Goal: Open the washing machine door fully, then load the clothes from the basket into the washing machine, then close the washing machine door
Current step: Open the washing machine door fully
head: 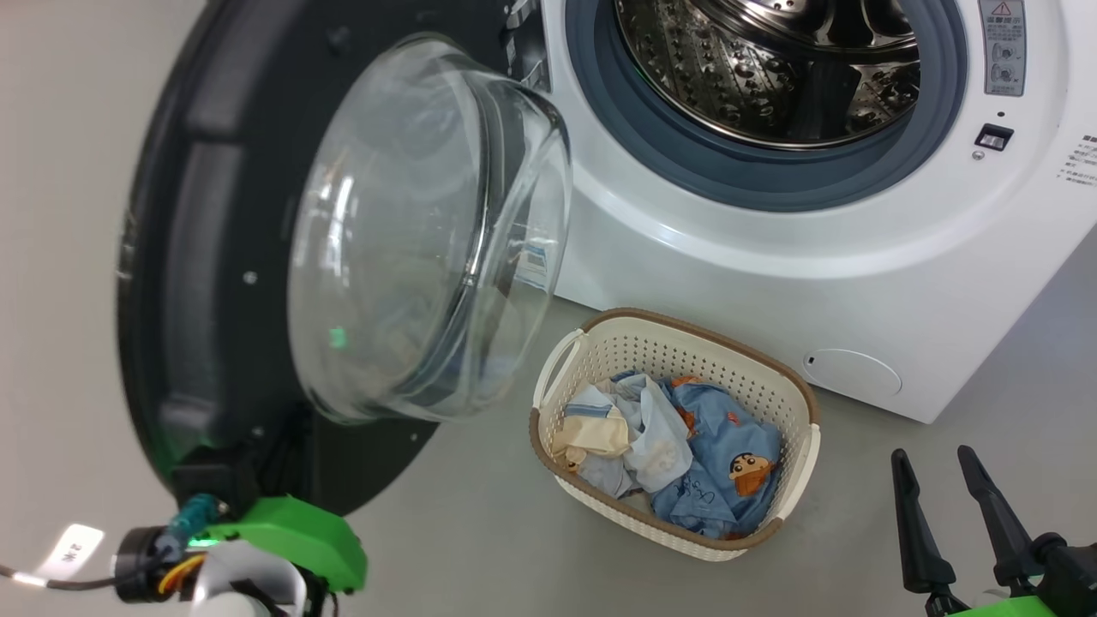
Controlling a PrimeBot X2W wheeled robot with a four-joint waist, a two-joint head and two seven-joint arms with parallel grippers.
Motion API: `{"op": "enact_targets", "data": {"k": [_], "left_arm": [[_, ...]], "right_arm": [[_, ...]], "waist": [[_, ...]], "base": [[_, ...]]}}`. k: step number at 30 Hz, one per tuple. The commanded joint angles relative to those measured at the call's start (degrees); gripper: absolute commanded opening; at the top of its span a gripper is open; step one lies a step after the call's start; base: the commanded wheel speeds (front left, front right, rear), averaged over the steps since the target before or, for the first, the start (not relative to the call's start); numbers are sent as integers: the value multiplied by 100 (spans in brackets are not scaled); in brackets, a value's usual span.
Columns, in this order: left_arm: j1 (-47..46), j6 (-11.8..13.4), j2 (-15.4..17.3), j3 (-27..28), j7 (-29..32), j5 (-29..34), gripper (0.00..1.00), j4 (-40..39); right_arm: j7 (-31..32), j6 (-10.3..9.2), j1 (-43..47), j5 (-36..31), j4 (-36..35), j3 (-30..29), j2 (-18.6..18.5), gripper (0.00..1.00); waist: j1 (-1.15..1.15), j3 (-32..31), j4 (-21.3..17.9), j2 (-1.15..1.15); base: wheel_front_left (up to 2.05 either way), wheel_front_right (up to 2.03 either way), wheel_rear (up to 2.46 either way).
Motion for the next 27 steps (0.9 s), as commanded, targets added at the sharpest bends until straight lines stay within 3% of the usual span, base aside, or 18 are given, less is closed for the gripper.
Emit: {"op": "enact_targets", "data": {"k": [1, 14, 27], "left_arm": [[-359, 133, 197, 412, -136, -63, 0, 110], [-1061, 177, 88, 999, -840, -322, 0, 1519], [-1712, 81, 33, 1633, -1056, -311, 0, 2450]], "right_arm": [[-68, 9, -126, -95, -156, 113, -84, 100], [-68, 9, 34, -126, -246, 35, -199, 100], [-68, 9, -10, -151, -261, 76, -345, 100]], "waist": [[0, 10, -1, 0], [0, 93, -75, 0], [0, 326, -281, 0]], "base": [[0, 0, 0], [0, 0, 0], [0, 0, 0]]}}
